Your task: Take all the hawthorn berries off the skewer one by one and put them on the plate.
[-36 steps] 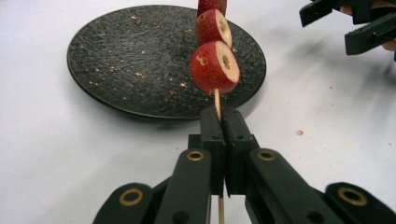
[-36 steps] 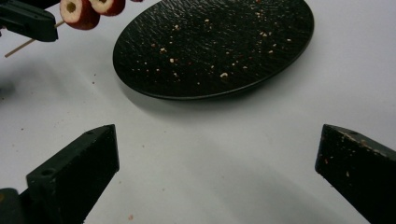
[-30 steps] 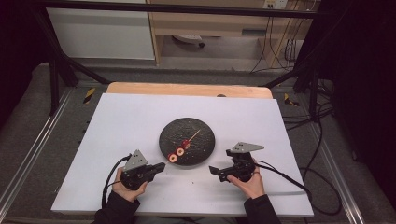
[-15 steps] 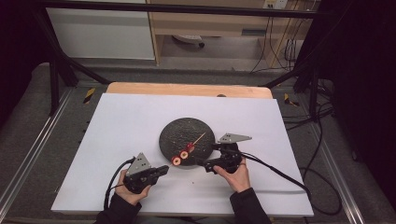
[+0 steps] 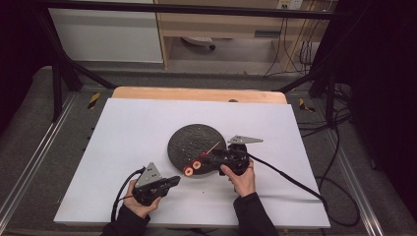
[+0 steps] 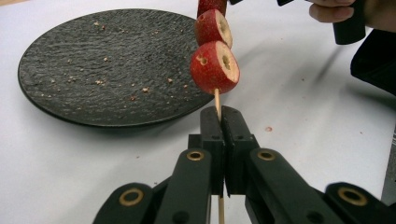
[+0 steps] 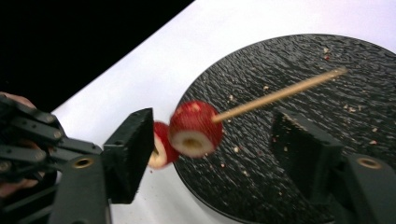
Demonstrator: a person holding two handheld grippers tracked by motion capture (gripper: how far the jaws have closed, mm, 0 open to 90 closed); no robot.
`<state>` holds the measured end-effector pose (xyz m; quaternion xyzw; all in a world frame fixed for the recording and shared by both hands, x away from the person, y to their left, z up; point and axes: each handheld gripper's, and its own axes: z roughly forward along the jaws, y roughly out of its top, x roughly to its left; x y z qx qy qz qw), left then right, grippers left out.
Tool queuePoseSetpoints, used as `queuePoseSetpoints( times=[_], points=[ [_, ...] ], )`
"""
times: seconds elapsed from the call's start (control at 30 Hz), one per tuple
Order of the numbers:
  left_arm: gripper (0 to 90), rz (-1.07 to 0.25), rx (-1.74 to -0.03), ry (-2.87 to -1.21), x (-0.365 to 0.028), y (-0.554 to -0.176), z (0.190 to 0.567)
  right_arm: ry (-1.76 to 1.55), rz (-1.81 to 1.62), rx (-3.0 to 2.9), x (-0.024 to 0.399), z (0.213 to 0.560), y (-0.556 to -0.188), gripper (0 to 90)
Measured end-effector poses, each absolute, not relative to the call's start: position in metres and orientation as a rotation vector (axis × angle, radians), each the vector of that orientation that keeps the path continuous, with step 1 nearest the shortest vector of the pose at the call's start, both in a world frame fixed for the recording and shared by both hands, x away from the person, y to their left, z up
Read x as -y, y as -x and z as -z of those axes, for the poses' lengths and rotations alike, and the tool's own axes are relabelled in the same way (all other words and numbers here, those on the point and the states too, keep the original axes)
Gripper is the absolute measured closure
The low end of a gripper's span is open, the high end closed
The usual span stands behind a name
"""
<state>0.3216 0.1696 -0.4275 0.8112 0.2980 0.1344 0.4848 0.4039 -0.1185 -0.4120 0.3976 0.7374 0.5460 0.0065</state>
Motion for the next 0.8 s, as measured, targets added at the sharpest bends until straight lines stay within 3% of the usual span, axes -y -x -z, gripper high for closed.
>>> queuePoseSetpoints(
  times=[0.53, 0.8],
  points=[
    [88.4, -0.338, -0.716, -1.967, -0.1683, -0.3203, 0.4271, -1.277, -1.769, -2.341, 0.1159, 0.4159, -0.4059, 57.8],
    [88.4, -0.342, -0.707, -1.959, -0.1685, -0.3194, 0.4257, -1.280, -1.782, -2.327, 0.1185, 0.4114, -0.4054, 60.6]
  ],
)
